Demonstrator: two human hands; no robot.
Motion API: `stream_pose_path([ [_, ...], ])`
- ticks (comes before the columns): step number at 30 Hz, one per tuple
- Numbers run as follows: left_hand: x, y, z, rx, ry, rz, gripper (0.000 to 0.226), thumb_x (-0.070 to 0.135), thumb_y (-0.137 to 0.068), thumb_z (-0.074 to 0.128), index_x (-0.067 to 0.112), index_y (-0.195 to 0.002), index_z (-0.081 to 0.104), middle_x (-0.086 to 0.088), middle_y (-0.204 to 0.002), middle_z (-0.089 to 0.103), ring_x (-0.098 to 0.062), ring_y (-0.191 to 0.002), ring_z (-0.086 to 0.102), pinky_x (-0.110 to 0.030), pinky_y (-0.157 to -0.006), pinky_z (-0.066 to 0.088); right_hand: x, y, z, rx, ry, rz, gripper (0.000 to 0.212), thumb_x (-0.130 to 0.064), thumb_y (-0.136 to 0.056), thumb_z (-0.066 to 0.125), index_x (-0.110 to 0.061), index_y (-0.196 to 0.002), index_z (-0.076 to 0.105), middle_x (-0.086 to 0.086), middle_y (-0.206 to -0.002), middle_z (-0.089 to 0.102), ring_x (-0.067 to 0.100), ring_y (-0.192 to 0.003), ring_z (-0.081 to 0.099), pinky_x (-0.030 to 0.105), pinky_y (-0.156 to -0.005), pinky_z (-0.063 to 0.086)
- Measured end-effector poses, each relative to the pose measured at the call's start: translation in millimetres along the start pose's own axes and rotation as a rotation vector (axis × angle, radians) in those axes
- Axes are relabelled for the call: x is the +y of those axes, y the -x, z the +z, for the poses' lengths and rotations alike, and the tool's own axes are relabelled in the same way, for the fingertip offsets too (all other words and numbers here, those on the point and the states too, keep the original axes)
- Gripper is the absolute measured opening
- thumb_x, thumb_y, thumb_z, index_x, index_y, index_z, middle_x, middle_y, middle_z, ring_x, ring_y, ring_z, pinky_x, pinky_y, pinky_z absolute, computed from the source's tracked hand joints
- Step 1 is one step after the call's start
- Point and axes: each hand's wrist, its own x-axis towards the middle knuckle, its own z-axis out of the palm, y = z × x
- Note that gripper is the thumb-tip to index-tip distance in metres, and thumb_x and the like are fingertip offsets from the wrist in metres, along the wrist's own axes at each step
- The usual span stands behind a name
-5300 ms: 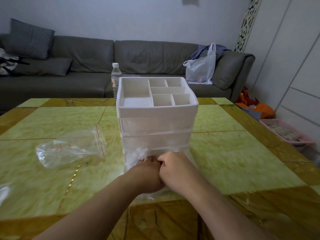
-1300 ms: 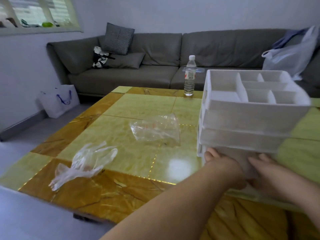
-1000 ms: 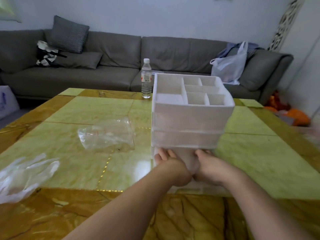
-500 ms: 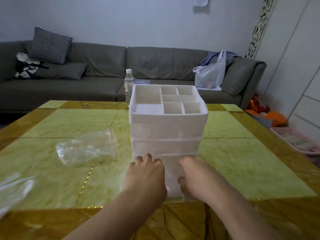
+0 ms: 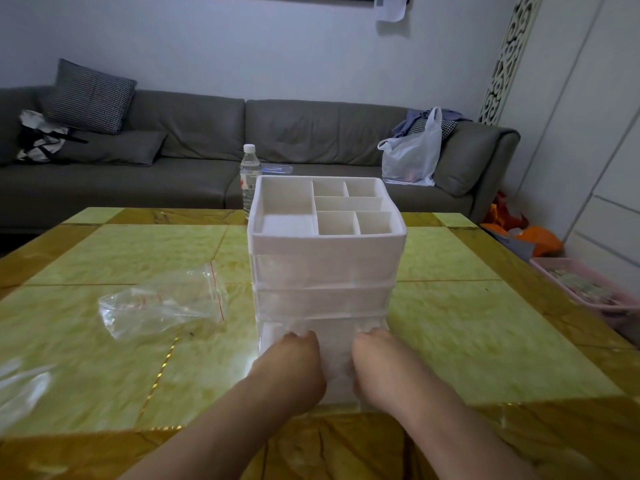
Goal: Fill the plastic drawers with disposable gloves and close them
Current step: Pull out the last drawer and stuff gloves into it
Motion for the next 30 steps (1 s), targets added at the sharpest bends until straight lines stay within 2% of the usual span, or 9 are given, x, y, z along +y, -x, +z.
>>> stream_pose_path([
  [5,5,17,-10,0.023,-0.081,0.055,0.024,0.003,-0.092,0.047,0.017,-0.112,0.051,-0.002,-0.104,0.05,-0.023,-0.09,0.052,-0.031,-0.073,0.044,3,1,-9,0.059,-0.067,0.072,0.014,-0.011,-0.093,0.059,-0.012,-0.104,0.068,0.011,-0.107,0.063,0.033,-0.099,0.07,0.033,-0.069,0.049],
  [7,9,31,-17,0.139,-0.172,0.077,0.032,0.002,-0.089,0.05,0.018,-0.118,0.049,-0.003,-0.113,0.049,-0.026,-0.104,0.052,-0.032,-0.076,0.043,0,6,-15,0.142,-0.069,0.09,0.012,-0.014,-0.094,0.06,-0.017,-0.1,0.07,0.006,-0.102,0.061,0.029,-0.092,0.07,0.034,-0.067,0.052],
  [9,10,42,-21,0.261,-0.236,0.149,0.041,0.003,-0.084,0.052,0.021,-0.12,0.046,-0.003,-0.121,0.042,-0.027,-0.115,0.044,-0.033,-0.087,0.043,-3,9,-18,0.221,-0.051,0.077,0.011,-0.015,-0.093,0.063,-0.02,-0.097,0.07,0.003,-0.101,0.062,0.024,-0.087,0.068,0.031,-0.065,0.052],
  [12,6,50,-16,0.28,-0.185,0.236,0.039,0.004,-0.086,0.051,0.023,-0.12,0.046,0.0,-0.121,0.038,-0.025,-0.114,0.042,-0.033,-0.09,0.044,-6,12,-19,0.258,-0.029,0.026,0.007,-0.017,-0.091,0.066,-0.021,-0.086,0.068,0.0,-0.094,0.06,0.02,-0.078,0.063,0.027,-0.056,0.042],
  [16,1,52,1,0.173,-0.131,0.227,0.014,0.022,-0.103,0.044,0.022,-0.115,0.052,0.0,-0.115,0.05,-0.024,-0.11,0.052,-0.035,-0.076,0.045,-8,12,-14,0.123,-0.049,0.004,0.013,-0.025,-0.096,0.06,-0.02,-0.086,0.066,0.0,-0.089,0.06,0.022,-0.074,0.062,0.029,-0.054,0.041],
  [21,-9,48,9,0.154,-0.051,0.194,0.022,0.038,-0.108,0.033,0.026,-0.1,0.05,0.002,-0.105,0.055,-0.023,-0.105,0.058,-0.034,-0.074,0.039,-3,8,-5,-0.117,-0.098,0.039,0.019,-0.013,-0.092,0.052,-0.018,-0.098,0.069,0.002,-0.101,0.06,0.023,-0.084,0.066,0.035,-0.07,0.058],
  [25,-14,43,7,0.096,0.022,0.194,0.034,0.044,-0.108,0.029,0.025,-0.084,0.041,0.004,-0.091,0.052,-0.022,-0.09,0.058,-0.033,-0.071,0.039,-2,5,-6,-0.147,-0.143,0.052,0.025,-0.01,-0.09,0.049,-0.017,-0.1,0.07,0.003,-0.099,0.062,0.025,-0.086,0.068,0.031,-0.068,0.054],
  [27,-14,43,6,0.085,0.003,0.207,0.031,0.046,-0.108,0.029,0.025,-0.088,0.042,0.001,-0.098,0.057,-0.023,-0.092,0.06,-0.033,-0.071,0.039,-2,6,-7,-0.124,-0.138,0.052,0.021,-0.01,-0.09,0.051,-0.016,-0.096,0.07,0.004,-0.096,0.06,0.025,-0.082,0.067,0.029,-0.062,0.05],
  [30,-11,50,1,0.109,-0.082,0.227,0.027,0.045,-0.109,0.03,0.025,-0.111,0.047,-0.001,-0.114,0.062,-0.027,-0.104,0.063,-0.034,-0.073,0.039,-4,10,-11,-0.04,-0.111,0.039,0.013,-0.012,-0.089,0.051,-0.015,-0.084,0.063,0.003,-0.089,0.056,0.024,-0.072,0.06,0.029,-0.052,0.039],
])
